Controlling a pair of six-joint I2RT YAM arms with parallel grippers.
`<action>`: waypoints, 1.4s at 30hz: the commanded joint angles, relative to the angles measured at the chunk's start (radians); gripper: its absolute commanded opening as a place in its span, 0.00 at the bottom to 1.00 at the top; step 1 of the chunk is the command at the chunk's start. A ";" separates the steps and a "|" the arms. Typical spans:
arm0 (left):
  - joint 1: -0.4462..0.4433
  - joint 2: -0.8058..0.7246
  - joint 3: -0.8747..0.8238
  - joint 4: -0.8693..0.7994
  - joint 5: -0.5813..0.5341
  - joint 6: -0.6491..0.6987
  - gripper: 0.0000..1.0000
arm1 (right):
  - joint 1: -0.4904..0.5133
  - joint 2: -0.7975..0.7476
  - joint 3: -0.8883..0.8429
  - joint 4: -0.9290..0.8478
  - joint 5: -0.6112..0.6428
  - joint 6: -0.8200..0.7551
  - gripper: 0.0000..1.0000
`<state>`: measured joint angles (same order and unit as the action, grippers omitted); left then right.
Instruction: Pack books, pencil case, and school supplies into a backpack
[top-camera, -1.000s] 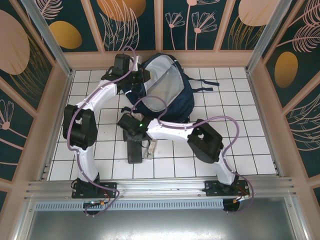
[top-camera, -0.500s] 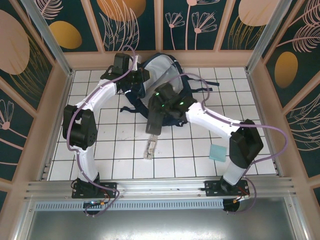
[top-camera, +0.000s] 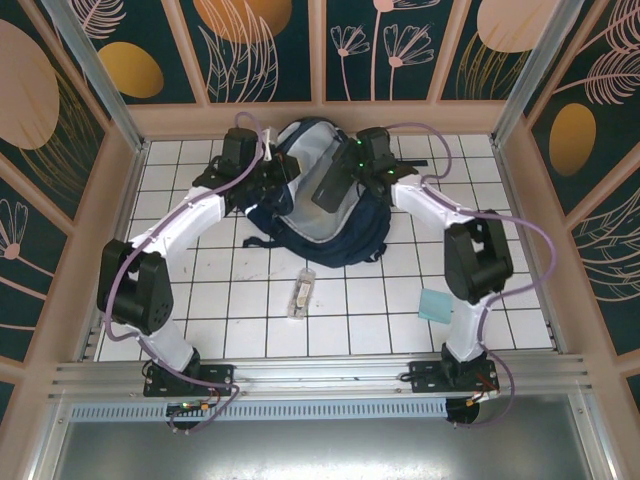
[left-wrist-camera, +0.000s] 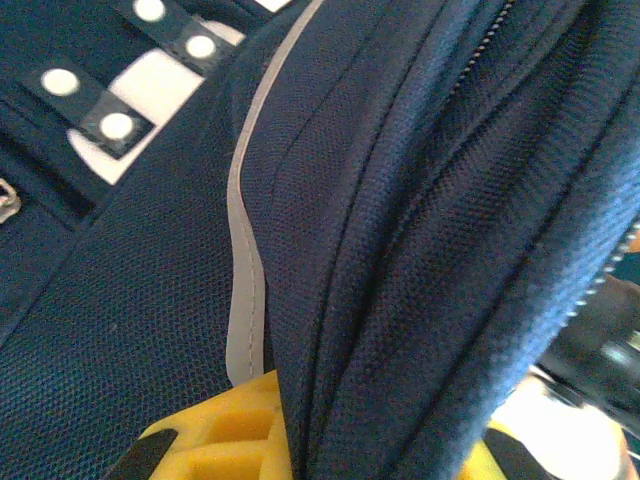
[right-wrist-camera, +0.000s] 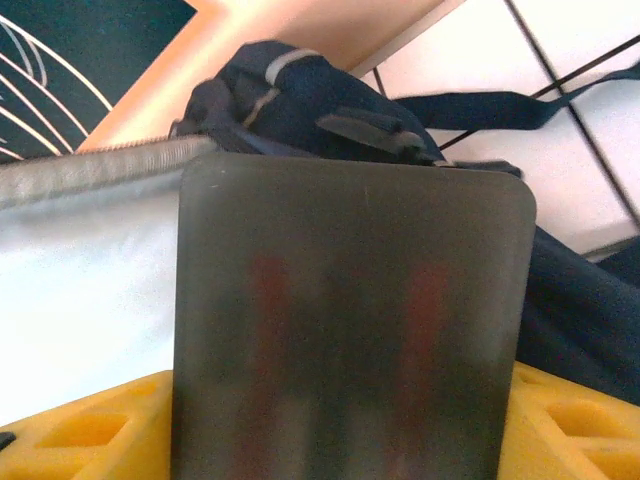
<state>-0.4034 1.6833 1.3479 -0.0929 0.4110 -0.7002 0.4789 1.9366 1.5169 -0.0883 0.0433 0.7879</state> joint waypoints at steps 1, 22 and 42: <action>-0.035 -0.082 0.018 0.312 0.064 -0.072 0.00 | 0.039 0.080 0.096 0.035 -0.009 0.046 0.40; -0.044 0.024 0.107 0.398 -0.011 -0.092 0.00 | 0.073 -0.070 0.043 -0.106 -0.071 -0.057 0.92; -0.026 -0.013 -0.086 0.380 -0.097 -0.115 0.80 | 0.187 -0.542 -0.426 -0.204 0.128 -0.076 0.84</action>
<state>-0.4438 1.7676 1.3327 0.2878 0.3851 -0.8566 0.6212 1.4143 1.1236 -0.2859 0.1307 0.6666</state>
